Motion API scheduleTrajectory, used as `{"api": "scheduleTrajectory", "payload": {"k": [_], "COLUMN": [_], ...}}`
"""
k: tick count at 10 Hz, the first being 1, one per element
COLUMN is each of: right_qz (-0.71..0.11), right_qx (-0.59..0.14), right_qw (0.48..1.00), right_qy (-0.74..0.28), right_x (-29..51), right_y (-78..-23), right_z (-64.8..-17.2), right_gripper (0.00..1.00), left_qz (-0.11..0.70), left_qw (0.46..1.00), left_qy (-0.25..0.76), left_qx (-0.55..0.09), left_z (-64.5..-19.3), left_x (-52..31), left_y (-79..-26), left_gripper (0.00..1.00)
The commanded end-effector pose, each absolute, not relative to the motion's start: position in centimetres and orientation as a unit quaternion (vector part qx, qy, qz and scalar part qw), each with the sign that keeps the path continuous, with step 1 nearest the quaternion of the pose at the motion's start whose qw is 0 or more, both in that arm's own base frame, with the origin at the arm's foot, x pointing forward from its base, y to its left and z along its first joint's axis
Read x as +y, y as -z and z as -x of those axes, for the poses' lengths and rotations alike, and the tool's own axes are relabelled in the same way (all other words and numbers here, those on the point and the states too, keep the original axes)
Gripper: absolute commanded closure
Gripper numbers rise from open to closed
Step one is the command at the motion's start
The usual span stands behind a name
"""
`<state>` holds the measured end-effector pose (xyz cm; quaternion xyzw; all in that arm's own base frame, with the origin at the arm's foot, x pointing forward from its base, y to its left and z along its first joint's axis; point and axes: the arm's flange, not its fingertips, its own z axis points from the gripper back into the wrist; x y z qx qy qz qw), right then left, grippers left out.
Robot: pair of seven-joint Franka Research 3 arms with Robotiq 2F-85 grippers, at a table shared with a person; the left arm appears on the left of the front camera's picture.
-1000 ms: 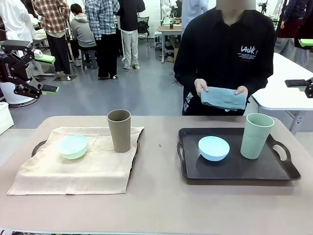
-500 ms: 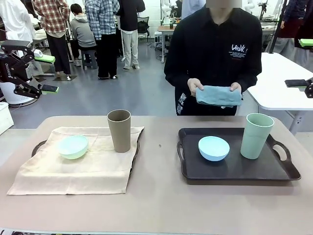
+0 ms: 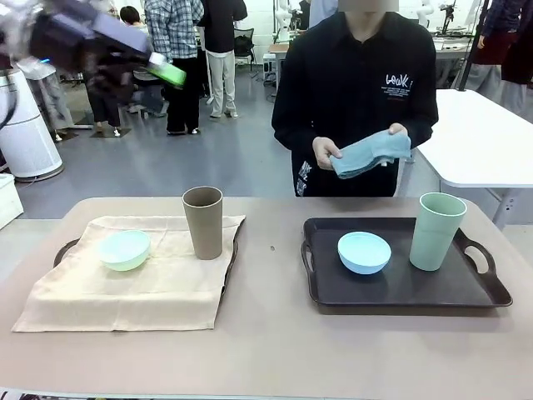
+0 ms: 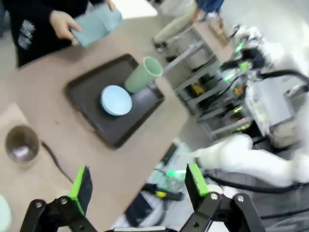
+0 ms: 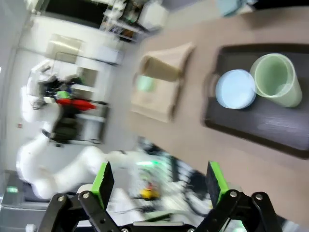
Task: Set up a tray with a mat and arrange the tableware.
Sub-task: Pick up the Picnic Bowl and Reusable plastic cup from the Handle tray in front of the human's position and hold them in the air.
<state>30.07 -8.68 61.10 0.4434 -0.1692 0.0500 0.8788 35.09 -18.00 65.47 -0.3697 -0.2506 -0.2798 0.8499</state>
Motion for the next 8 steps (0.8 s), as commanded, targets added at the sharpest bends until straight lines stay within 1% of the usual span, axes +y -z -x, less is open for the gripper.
{"api": "scheduleTrajectory", "payload": {"k": [1,2,3,5,6,7,8], "right_qz": [-0.347,-0.364,-0.384,-0.384,-0.366,-0.344,-0.299], "right_qx": [-0.191,-0.192,-0.178,-0.178,-0.184,-0.224,-0.250], "right_qw": [0.914,0.906,0.903,0.903,0.908,0.883,0.861], "right_qy": [-0.090,-0.093,-0.074,-0.074,-0.087,-0.229,-0.328], "right_x": [-10.3,-11.3,-9.7,-9.7,-10.6,-11.6,-13.3], "right_y": [-59.2,-58.4,-61.1,-61.1,-60.2,-60.6,-59.8], "right_z": [-32.4,-33.6,-30.5,-30.5,-31.8,-33.0,-34.7], "right_gripper": [0.00,0.00,0.00,0.00,0.00,0.00,0.00], "left_qz": [0.184,0.370,0.370,0.370,0.344,0.322,0.306], "left_qw": [0.877,0.850,0.850,0.850,0.853,0.854,0.849], "left_qy": [0.323,0.280,0.280,0.280,0.296,0.319,0.353], "left_qx": [-0.305,-0.251,-0.251,-0.251,-0.259,-0.256,-0.247], "left_z": [-39.0,-35.1,-35.1,-35.1,-36.2,-36.3,-36.6], "left_x": [-23.0,-18.0,-18.0,-18.0,-19.6,-20.8,-24.4], "left_y": [-63.7,-65.5,-65.5,-65.5,-65.3,-65.3,-65.5], "left_gripper": [0.00,0.00,0.00,0.00,0.00,0.00,0.00]}}
